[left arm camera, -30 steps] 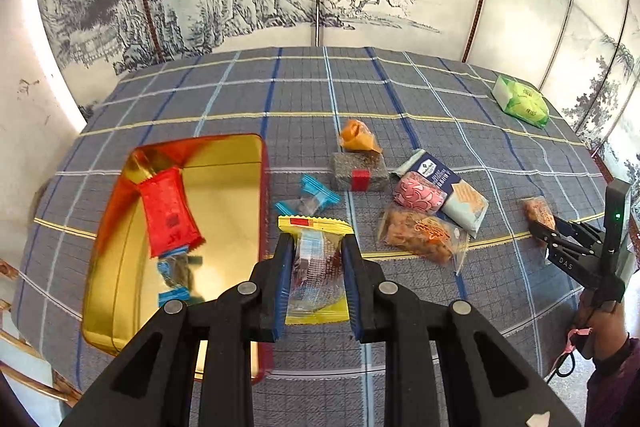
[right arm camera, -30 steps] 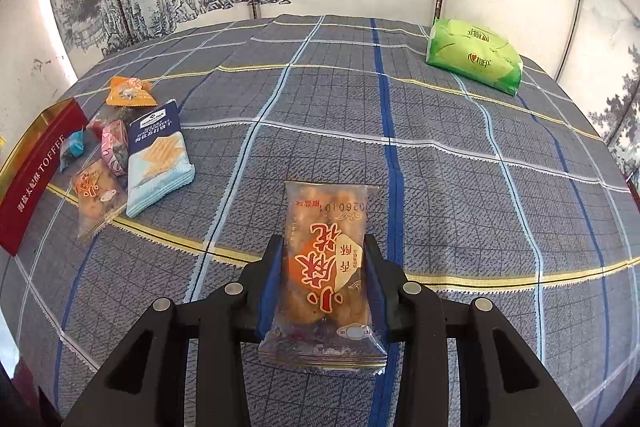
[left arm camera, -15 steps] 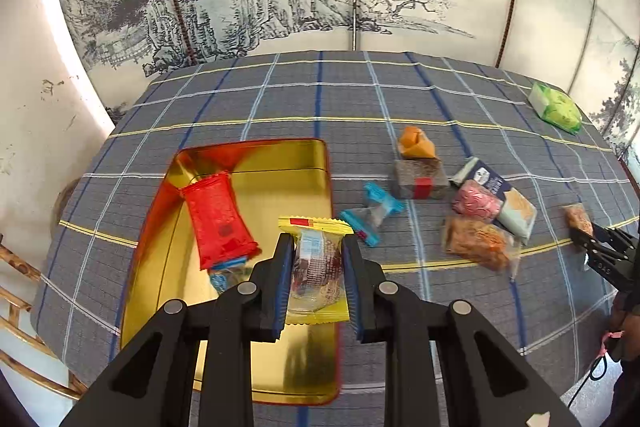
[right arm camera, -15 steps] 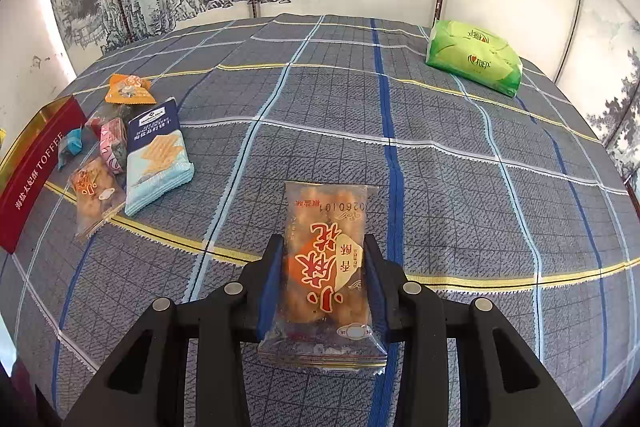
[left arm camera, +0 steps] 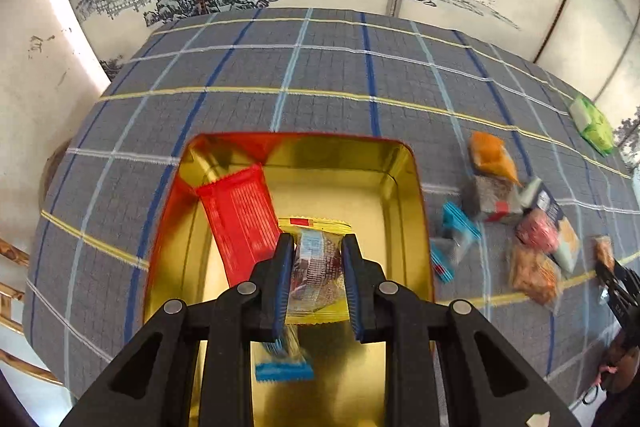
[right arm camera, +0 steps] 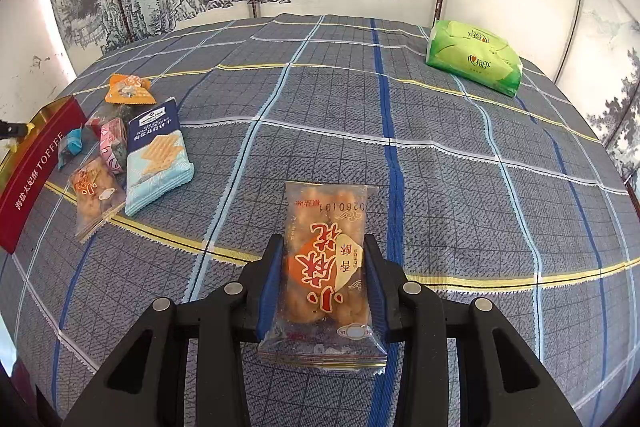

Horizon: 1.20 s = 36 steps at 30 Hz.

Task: Organize snacks
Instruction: 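Carry the yellow-wrapped cake into the tin and open the left gripper, then lower the dough-twist bag into the tin and open the right gripper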

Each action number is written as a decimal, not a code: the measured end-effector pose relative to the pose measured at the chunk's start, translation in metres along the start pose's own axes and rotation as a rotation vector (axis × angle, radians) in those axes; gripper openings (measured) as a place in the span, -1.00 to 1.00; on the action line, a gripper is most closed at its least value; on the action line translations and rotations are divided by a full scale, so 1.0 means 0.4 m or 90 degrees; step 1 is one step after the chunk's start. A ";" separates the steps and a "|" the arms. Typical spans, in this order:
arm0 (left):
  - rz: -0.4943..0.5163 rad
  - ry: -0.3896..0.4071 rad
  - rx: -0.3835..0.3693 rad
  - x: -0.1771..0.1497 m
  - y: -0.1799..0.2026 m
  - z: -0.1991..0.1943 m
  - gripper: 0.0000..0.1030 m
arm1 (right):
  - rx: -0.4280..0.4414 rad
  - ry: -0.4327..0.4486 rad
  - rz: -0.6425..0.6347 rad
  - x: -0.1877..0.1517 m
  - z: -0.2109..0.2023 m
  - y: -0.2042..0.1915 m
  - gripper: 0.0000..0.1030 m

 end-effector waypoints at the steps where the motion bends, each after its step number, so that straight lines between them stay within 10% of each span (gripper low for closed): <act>1: 0.000 -0.003 -0.001 0.009 -0.003 0.011 -0.59 | 0.000 0.000 0.000 0.000 0.000 0.000 -0.24; 14: -0.036 -0.012 0.073 0.087 -0.106 0.106 -0.35 | 0.000 0.000 0.000 0.000 0.000 0.000 -0.24; 23: -0.021 0.117 0.062 0.025 -0.039 -0.095 0.24 | 0.017 -0.002 0.026 0.001 -0.001 0.005 -0.25; 36: 0.049 0.180 0.054 -0.170 0.031 -0.283 0.27 | 0.115 0.020 0.078 0.012 -0.149 -0.051 -0.25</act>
Point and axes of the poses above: each gripper's, at about its wrist camera, not at the fingertips, and z roughly the way its jaws point, y to its right, x to its top, the point moved 10 cm from there along z, roughly the way its jaws point, and after that the axes turned 14 degrees about -x, right-handed, at the moved point
